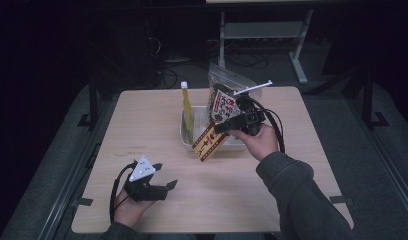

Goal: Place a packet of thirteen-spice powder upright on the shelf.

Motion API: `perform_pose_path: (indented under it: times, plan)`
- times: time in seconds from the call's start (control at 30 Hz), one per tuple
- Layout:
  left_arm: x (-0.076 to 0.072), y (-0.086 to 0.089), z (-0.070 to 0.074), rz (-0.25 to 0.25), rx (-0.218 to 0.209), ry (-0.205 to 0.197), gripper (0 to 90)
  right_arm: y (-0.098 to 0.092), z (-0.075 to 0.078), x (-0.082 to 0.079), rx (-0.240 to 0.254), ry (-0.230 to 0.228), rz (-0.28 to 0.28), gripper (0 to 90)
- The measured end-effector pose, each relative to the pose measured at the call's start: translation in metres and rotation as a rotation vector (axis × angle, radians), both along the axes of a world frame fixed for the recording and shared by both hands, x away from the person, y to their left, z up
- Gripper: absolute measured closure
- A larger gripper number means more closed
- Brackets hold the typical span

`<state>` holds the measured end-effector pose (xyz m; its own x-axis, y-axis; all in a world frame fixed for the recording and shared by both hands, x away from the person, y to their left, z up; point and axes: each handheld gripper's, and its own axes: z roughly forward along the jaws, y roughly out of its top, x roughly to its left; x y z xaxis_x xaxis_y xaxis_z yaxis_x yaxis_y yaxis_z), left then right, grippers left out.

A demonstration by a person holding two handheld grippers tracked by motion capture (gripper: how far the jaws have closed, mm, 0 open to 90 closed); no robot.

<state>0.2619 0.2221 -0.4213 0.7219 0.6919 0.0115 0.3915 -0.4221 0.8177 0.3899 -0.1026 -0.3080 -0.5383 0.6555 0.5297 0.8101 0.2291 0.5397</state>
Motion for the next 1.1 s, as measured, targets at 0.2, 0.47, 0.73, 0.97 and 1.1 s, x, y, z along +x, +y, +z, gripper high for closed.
perform_pose_path:
  times: [0.2, 0.47, 0.73, 0.97, 1.1]
  plan:
    - [0.000, 0.002, 0.000, 0.003, 0.001, 0.003, 22.0, -0.004, 0.005, 0.002, -0.004, -0.005, -0.021, 68.4]
    - [0.001, 0.004, -0.001, 0.013, -0.005, 0.005, 22.0, -0.009, 0.011, 0.006, -0.003, -0.019, -0.056, 68.4]
    - [0.002, 0.007, -0.001, 0.020, -0.009, 0.007, 21.7, -0.008, 0.016, 0.013, -0.016, -0.034, -0.094, 68.3]
    - [0.002, 0.009, -0.001, 0.026, -0.014, 0.010, 21.7, -0.003, 0.020, 0.023, -0.024, -0.044, -0.137, 68.3]
    - [0.002, 0.011, -0.001, 0.026, -0.015, 0.011, 21.7, 0.003, 0.020, 0.029, -0.032, -0.046, -0.155, 68.2]
